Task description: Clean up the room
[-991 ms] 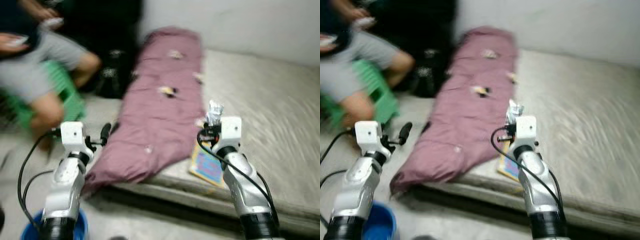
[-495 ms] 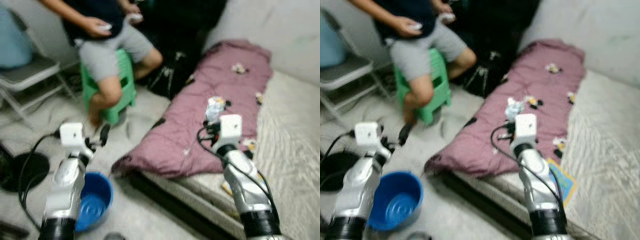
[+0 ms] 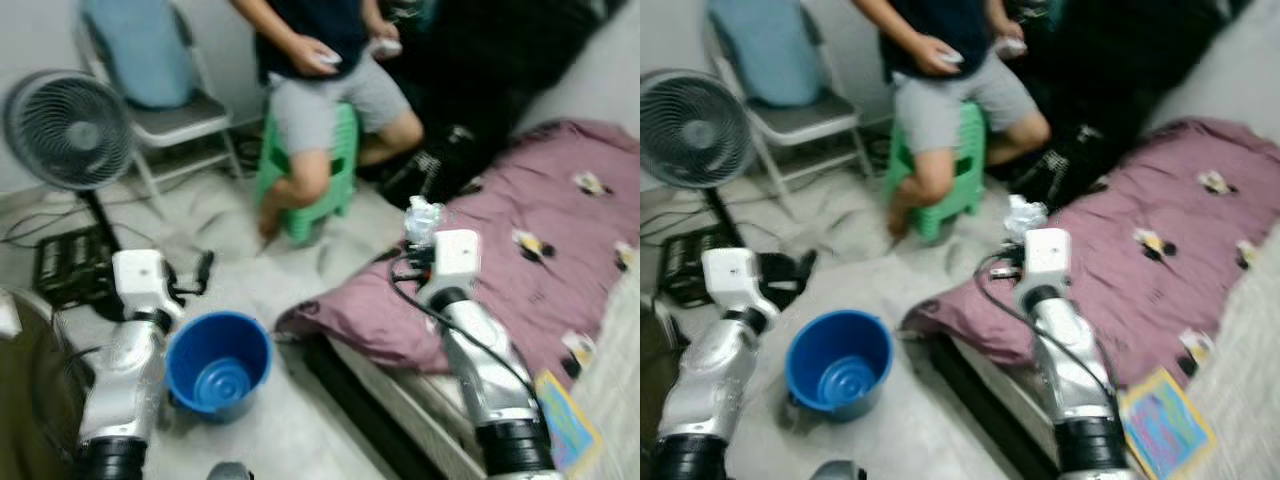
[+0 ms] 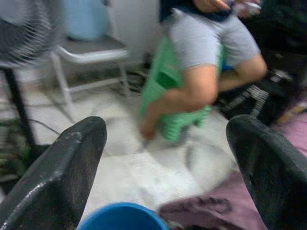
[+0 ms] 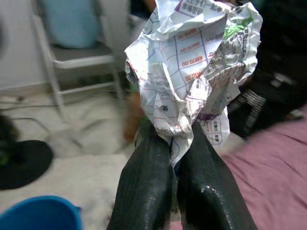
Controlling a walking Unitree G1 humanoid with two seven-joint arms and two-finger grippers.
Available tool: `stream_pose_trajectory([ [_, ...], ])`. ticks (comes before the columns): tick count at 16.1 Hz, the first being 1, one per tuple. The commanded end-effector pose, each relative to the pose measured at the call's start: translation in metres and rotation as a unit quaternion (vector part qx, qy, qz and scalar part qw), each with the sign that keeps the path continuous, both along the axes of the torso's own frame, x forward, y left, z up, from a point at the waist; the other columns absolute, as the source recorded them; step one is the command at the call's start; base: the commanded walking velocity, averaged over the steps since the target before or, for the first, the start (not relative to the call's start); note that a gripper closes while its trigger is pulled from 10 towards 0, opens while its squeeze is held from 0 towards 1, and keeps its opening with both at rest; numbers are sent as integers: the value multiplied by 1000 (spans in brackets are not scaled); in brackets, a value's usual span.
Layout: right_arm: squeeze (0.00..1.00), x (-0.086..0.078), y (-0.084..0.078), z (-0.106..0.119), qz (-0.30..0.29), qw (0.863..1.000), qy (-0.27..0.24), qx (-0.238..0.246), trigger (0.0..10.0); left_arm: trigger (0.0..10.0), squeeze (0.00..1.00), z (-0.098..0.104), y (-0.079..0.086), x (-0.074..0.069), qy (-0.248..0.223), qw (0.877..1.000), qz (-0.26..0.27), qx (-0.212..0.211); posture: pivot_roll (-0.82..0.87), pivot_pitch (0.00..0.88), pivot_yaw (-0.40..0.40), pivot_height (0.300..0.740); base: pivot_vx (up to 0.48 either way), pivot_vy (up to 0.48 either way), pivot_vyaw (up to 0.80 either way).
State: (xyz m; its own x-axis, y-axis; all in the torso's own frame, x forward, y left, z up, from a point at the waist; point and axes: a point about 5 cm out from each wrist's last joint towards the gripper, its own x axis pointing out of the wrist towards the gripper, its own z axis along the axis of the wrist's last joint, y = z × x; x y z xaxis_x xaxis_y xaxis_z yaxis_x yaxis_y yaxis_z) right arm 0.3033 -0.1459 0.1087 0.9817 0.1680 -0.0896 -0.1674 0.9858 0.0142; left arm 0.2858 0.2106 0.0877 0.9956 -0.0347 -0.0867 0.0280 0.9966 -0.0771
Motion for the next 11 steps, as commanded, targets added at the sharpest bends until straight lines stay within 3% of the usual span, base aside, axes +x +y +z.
stream_pose_trajectory([
  [1, 0, 0, -9, 0, -11, 1000, -1, -6, 10000, 10000, 0, 2, -9, 0, -7, 1000, -18, -1, 23, 0, -110, 740, 0, 0, 800],
  [5, 0, 3, -5, -2, 5, 1000, 6, -9, 10000, 10000, 0, 0, -5, -6, -8, 1000, 8, -6, 54, 0, -146, 740, 0, 0, 694],
  [7, 0, 4, -1, -3, 15, 1000, 9, -8, 10000, 10000, 0, -4, -5, -11, -6, 1000, 16, -11, 63, 0, -164, 740, 0, 0, 0],
  [9, 0, 3, 0, -2, 11, 1000, 0, -14, 10000, 10000, 0, -5, -11, -8, -1, 1000, -1, -10, 37, 0, -141, 740, 0, 0, 0],
  [11, 0, -9, -10, -7, -25, 1000, 0, -13, 10000, 10000, 0, -8, -19, -1, 12, 999, -38, -5, -49, 0, -54, 740, 0, 0, 0],
])
